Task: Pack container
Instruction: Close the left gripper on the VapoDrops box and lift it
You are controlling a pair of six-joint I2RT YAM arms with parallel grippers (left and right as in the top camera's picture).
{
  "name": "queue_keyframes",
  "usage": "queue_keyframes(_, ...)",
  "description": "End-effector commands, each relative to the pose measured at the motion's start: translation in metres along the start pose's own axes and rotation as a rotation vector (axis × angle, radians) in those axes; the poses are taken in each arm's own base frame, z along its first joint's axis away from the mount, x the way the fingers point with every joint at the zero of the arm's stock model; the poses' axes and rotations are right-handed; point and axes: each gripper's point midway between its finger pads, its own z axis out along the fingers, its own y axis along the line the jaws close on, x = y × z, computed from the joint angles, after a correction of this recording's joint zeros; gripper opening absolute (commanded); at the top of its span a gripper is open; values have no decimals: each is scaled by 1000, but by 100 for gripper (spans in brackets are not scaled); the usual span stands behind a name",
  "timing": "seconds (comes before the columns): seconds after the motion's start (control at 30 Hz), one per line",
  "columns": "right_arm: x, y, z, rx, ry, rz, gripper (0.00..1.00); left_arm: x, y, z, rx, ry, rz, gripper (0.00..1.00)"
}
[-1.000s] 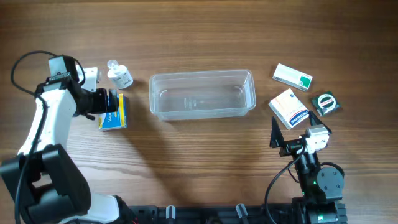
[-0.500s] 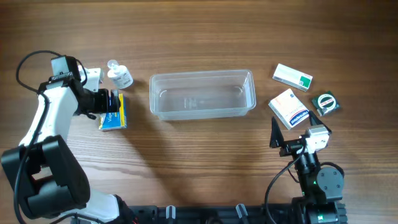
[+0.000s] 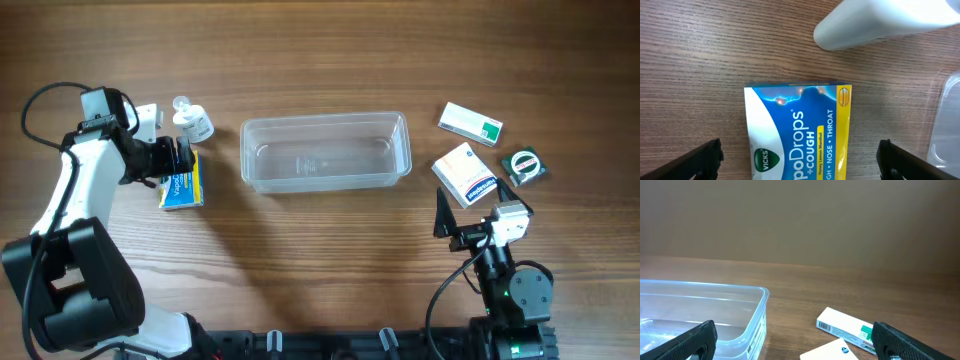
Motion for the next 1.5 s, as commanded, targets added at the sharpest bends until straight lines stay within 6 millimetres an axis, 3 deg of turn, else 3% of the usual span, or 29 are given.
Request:
queue_keyframes(0.0, -1, 1, 0, -8, -7, -11, 100, 4, -5, 4, 25, 17, -9, 100)
queue_keyframes(0.4, -1, 1, 0, -8, -7, -11, 100, 11, -20, 11, -81, 56, 89, 100)
queue_keyframes(0.67, -1, 1, 0, -8, -7, -10, 100, 9, -14, 12, -122, 40, -82, 98)
queue_keyframes(0.8, -1, 1, 0, -8, -7, -10, 100, 11, 7, 8, -285, 34, -104, 100)
queue_keyframes(1.27, -1, 1, 0, -8, -7, -10, 100, 17, -7, 22, -192, 79, -29, 100)
queue_keyframes(1.47, -1, 1, 0, -8, -7, -10, 100, 35, -5, 32, -193, 112, -31, 100)
